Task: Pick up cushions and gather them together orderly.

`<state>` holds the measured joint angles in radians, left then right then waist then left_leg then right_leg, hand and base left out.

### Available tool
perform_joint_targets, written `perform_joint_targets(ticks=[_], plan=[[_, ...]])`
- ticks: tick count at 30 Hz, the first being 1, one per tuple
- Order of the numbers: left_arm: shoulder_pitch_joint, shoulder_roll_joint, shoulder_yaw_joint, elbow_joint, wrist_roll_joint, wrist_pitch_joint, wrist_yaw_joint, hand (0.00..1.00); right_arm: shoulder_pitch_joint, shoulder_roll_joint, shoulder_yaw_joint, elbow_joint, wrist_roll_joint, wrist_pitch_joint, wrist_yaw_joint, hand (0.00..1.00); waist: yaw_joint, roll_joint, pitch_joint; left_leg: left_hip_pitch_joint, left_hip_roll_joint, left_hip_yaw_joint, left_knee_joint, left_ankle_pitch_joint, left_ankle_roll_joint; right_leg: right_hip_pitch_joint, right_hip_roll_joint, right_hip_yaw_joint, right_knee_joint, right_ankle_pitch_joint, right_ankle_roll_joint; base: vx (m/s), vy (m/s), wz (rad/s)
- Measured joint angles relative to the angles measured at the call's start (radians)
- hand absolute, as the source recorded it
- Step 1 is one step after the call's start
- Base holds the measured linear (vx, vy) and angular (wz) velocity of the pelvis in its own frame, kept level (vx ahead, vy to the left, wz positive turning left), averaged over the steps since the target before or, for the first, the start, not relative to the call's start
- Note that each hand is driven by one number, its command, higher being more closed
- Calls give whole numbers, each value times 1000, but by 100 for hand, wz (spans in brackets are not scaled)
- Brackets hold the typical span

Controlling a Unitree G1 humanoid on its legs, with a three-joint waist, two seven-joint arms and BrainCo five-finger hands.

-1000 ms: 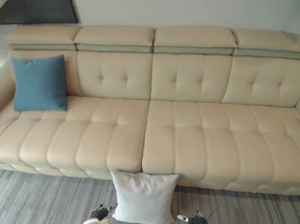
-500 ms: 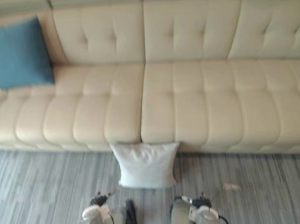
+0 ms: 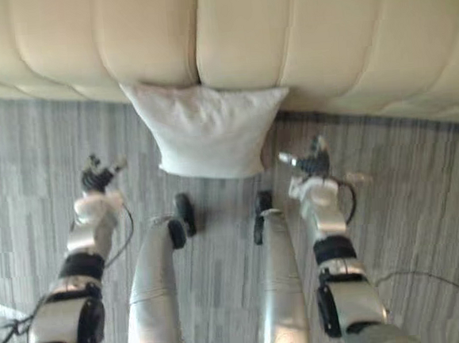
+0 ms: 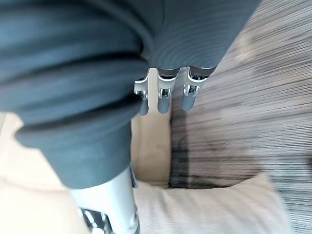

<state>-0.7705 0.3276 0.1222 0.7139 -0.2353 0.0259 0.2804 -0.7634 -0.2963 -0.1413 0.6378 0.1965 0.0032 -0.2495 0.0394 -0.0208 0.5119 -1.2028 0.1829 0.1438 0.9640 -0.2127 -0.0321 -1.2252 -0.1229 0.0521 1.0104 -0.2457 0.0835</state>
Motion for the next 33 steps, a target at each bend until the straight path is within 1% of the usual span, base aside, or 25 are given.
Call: perform_joint_targets(ticks=[2, 4, 5, 9, 10, 11, 13, 15, 17, 20, 22, 25, 28, 30, 33], plan=[[-111, 25, -45, -1, 3, 0, 0, 0, -109, -36, 32, 0, -1, -1, -6, 0, -1, 1, 28, -102, 1, -13, 63, -2, 2, -97, 0, 2, 63, -13, -3, 0, -19, 10], [-174, 36, -74, -1, 9, -1, 0, 0, -171, -46, 47, 1, -1, -1, -8, 0, -1, 2, 48, -149, 4, -20, 97, -6, 7, -140, 0, 1, 95, -19, 1, -12, -11, 7], [-234, 37, -105, -2, 11, -1, -1, 0, -237, -57, 73, 9, -2, -2, -9, 0, -1, 5, 53, -203, 5, -27, 122, -9, 10, -187, 0, 4, 119, -25, 1, -30, -6, 7], [-311, 35, -167, -9, 22, -1, 0, 0, -324, -43, 107, 14, -4, -3, -39, 0, -1, 6, 62, -266, 0, -40, 149, -10, 10, -242, -2, 2, 144, -28, 3, -47, 10, 6], [-322, 35, -186, -10, 39, -1, 5, 0, -342, -26, 106, 22, -4, -4, -54, 100, -1, 6, 62, -281, 0, -41, 155, -11, 10, -257, -2, 2, 147, -28, 2, -61, 30, -1], [-330, 34, -194, -10, 42, -1, 8, 100, -351, -21, 106, 27, -4, -7, -59, 100, -1, 6, 62, -289, -1, -42, 155, -12, 8, -264, -2, 3, 148, -28, 2, -61, 36, 0], [-372, 28, -218, -19, 49, -1, 35, 100, -396, -13, 107, 44, -4, -13, -83, 100, -1, 6, 63, -326, -3, -42, 156, -10, 8, -303, -2, 5, 149, -26, 4, -50, 35, 1], [-395, 21, -216, -37, 57, -1, 66, 100, -419, -5, 107, 42, -4, -21, -96, 100, -1, 6, 67, -350, -2, -42, 158, -8, 9, -326, -2, 5, 149, -23, 4, -17, 15, 0], [-395, 17, -217, -70, 60, 0, 108, 100, -422, -2, 108, 24, -1, -23, -111, 100, -1, 6, 67, -366, -1, -42, 165, -6, 6, -344, -1, 7, 155, -17, -3, -29, 38, -2], [-387, 13, -216, -112, 59, 1, 155, 100, -410, 12, 115, -7, 3, -23, -125, 100, -1, 7, 69, -368, 0, -42, 172, -6, 6, -347, 0, 8, 162, -18, -2, 1, 11, 0], [-372, 9, -216, -147, 55, 2, 174, 100, -390, 23, 116, -45, 7, -24, -126, 100, -2, 7, 69, -367, -1, -42, 173, -6, 6, -347, 0, 8, 166, -20, -1, -2, 13, 2], [-333, -10, -216, -185, 49, 2, 179, 100, -342, 44, 117, -101, 22, -26, -127, 100, -4, 7, 68, -356, -1, -43, 176, -6, 6, -338, 0, 5, 172, -20, 0, -7, 10, 1], [-275, -42, -217, -216, 1, 0, 179, 100, -245, 81, 117, -165, 48, -31, -130, 100, -7, 5, 66, -302, 0, -45, 170, -6, 6, -282, 0, 0, 168, -22, -1, 0, 0, 0], [-211, -61, -219, -266, -5, -4, 177, 100, -167, 109, 117, -216, 50, -33, -140, 100, -11, 5, 64, -228, 0, -45, 136, -5, 3, -206, 0, -10, 133, -25, 0, -11, -2, -2], [-90, -100, -223, -357, -4, -35, 175, 100, -22, 149, 118, -325, 47, -43, -143, 100, -14, 3, 58, -66, -1, -47, 44, 3, -8, -42, 0, -31, 42, -20, -7, -22, -21, -5]])
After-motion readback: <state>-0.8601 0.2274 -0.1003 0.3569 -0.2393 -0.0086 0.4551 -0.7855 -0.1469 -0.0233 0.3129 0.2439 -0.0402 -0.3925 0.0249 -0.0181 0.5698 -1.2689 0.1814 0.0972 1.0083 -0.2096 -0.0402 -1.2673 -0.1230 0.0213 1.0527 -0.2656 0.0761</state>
